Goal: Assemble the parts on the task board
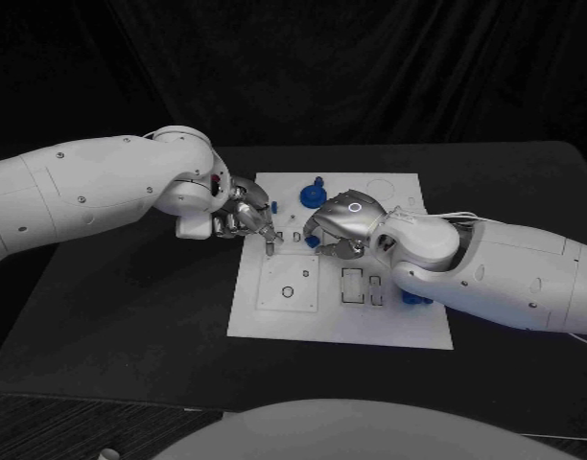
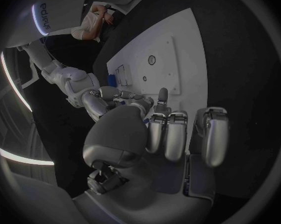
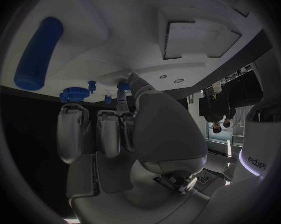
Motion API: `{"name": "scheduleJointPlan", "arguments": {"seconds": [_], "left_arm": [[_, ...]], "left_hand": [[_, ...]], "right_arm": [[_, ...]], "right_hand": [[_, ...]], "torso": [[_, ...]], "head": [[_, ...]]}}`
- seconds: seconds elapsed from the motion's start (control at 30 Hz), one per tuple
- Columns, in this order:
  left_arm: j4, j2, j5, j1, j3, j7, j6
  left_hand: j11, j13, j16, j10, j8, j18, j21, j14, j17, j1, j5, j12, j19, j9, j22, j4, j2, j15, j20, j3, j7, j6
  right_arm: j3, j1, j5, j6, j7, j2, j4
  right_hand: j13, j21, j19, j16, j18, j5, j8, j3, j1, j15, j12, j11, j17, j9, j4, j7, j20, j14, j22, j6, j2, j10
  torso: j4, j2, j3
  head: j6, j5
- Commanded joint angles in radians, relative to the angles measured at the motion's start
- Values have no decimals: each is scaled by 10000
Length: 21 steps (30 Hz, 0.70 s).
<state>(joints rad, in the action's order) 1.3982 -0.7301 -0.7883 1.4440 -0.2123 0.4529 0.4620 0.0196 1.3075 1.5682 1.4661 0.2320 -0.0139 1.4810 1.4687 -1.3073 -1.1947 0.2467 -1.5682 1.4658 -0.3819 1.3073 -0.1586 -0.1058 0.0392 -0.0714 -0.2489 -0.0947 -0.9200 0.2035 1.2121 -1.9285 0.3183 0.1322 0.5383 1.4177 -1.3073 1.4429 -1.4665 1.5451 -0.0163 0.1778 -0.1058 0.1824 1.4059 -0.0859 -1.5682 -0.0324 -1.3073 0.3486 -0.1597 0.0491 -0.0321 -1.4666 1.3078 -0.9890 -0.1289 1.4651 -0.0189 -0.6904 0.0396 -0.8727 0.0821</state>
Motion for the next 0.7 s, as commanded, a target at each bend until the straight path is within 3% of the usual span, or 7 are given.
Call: {"name": "scheduleJointPlan", "arguments": {"seconds": [0.03, 0.13, 0.4, 0.6, 0.7], "left_arm": [[6, 8, 71, -22, 8, -161, 93], [4, 6, 71, -28, 8, -159, 90], [7, -13, 71, -36, 8, -138, 94], [4, -12, 71, -38, 8, -132, 106], [4, -13, 71, -39, 8, -133, 110]], "left_hand": [[46, 2633, 26, 1047, -42, -170, -54, 1021, -2635, -56, 68, -26, 204, 12, 1873, 39, -46, -77, -84, 5, -76, 26], [46, 2633, 26, 1047, -42, -170, -54, 1021, -2635, -56, 68, -26, 204, 12, 1873, 39, -46, -77, -84, 5, -76, 26], [48, 2633, 26, 1047, -50, -172, -61, 1021, -2635, -54, 69, -26, 198, 17, 1868, 40, -49, -79, -85, 2, -81, 36], [56, 2633, 26, 1047, -69, -174, -69, 1021, -2635, -36, 76, -26, 193, 28, 1864, 28, -66, -83, -88, -5, -92, 56], [56, 2633, 26, 1047, -69, -174, -69, 1021, -2635, -36, 76, -26, 193, 28, 1864, 28, -66, -83, -88, -5, -92, 56]], "right_arm": [[15, -41, -266, 174, 231, 19, 24], [15, -43, -273, 344, 200, 49, 40], [15, -41, -67, 838, 68, 112, 46], [14, -39, 156, 854, -15, 114, 29], [14, -35, 198, 703, -44, 125, 26]], "right_hand": [[-2477, -33, -325, -24, -176, 181, -233, 19, 152, -68, 53, -72, -2062, 122, 105, -24, 94, -865, 2186, -358, 89, 958], [-2498, -17, -335, -18, -172, 383, -430, 59, 152, -97, 42, -110, -2073, 225, 131, -67, 121, -869, 2191, -642, 272, 971], [-2525, 1, -349, -15, -167, 497, -614, 125, 66, -131, 29, -151, -2078, 334, 150, -114, 155, -874, 2197, -902, 626, 988], [-2514, -45, -326, -35, -179, 602, -675, 182, 77, -148, 35, -169, -2039, 386, 216, -127, 174, -863, 2181, -963, 816, 981], [-2485, -100, -296, -59, -192, 922, -659, 237, 74, -145, 50, -158, -1995, 410, 308, -96, 183, -850, 2163, -873, 972, 962]], "torso": [[-2, 0, 2], [3, 2, 1], [0, 1, 1], [0, 1, 1], [1, 0, 0]], "head": [[1, 16], [1, 22], [1, 53], [1, 61], [1, 76]]}}
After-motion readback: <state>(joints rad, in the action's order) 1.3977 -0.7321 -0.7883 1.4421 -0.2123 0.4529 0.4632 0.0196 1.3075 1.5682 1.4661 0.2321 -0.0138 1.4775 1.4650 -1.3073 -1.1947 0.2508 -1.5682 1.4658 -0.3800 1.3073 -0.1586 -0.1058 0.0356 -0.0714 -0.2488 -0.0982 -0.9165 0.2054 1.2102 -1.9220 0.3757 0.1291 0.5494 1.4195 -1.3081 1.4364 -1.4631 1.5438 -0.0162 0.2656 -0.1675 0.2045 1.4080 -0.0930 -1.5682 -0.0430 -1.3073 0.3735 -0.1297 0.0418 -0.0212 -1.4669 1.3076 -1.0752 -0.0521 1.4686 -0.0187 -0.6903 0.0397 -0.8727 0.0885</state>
